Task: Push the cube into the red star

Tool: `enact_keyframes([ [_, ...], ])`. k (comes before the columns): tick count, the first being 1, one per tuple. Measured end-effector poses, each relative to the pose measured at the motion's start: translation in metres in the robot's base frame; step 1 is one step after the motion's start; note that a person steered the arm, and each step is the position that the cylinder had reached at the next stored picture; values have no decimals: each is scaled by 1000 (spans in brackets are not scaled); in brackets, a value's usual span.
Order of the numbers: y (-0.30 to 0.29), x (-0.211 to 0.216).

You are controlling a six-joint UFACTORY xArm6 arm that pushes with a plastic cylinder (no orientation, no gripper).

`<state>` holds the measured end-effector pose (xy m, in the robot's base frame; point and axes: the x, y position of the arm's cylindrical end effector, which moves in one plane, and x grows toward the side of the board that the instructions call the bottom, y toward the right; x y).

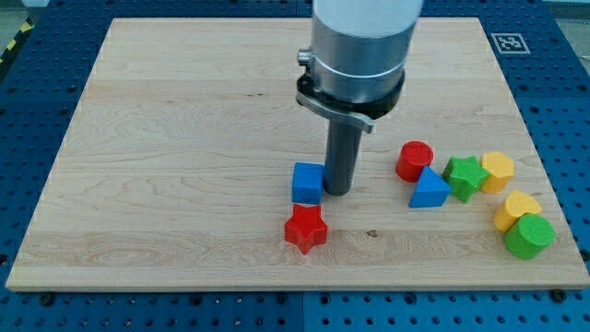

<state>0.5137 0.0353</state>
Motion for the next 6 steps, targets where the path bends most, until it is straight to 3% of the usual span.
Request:
enact_keyframes([
  [2,-12,-42],
  [3,-47,-45],
  [6,-50,-14],
])
